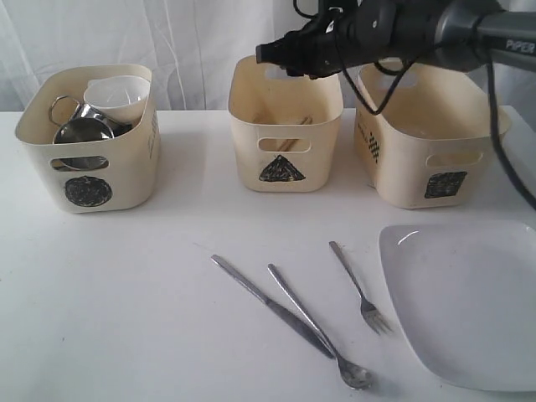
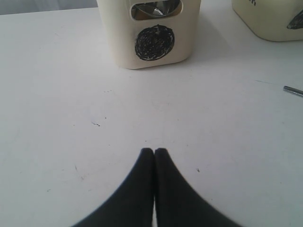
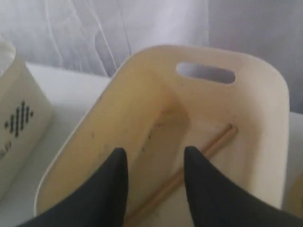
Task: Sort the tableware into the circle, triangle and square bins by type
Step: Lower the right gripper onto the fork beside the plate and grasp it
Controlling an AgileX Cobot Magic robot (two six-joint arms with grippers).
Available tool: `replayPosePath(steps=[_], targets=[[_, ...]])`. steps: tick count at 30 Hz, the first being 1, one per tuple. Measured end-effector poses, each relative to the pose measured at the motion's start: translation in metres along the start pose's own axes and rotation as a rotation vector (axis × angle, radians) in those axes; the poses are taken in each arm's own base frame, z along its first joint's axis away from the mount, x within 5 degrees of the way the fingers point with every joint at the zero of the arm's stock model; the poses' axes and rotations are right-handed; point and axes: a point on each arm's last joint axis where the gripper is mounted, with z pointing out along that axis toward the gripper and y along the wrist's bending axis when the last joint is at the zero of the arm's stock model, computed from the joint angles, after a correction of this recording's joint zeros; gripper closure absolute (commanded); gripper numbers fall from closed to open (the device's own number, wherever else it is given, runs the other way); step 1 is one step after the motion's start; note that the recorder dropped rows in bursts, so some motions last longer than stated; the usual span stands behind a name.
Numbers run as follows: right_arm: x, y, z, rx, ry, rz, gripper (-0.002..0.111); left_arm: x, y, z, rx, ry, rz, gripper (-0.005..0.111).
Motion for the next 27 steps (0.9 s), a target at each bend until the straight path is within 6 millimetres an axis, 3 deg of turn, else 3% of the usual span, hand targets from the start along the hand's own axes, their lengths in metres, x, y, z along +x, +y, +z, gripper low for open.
replayPosePath(steps=[5,9,14,21,27], targets=[[0.006,0.001,-0.049,0.026,0.234,-0.155,0.07,0.0,0.0,0.0,0.0,0.0,0.0,0.107],[0.038,-0.001,-0.085,0.044,0.469,-0.199,0.07,0.0,0.0,0.0,0.0,0.0,0.0,0.107],[0.073,0.014,-0.12,0.014,0.607,-0.234,0.07,0.0,0.0,0.0,0.0,0.0,0.0,0.107],[0.13,0.027,-0.12,-0.017,0.728,-0.243,0.07,0.0,0.0,0.0,0.0,0.0,0.0,0.107],[0.159,0.025,-0.11,-0.014,0.745,-0.23,0.061,0.0,0.0,0.0,0.0,0.0,0.0,0.107]])
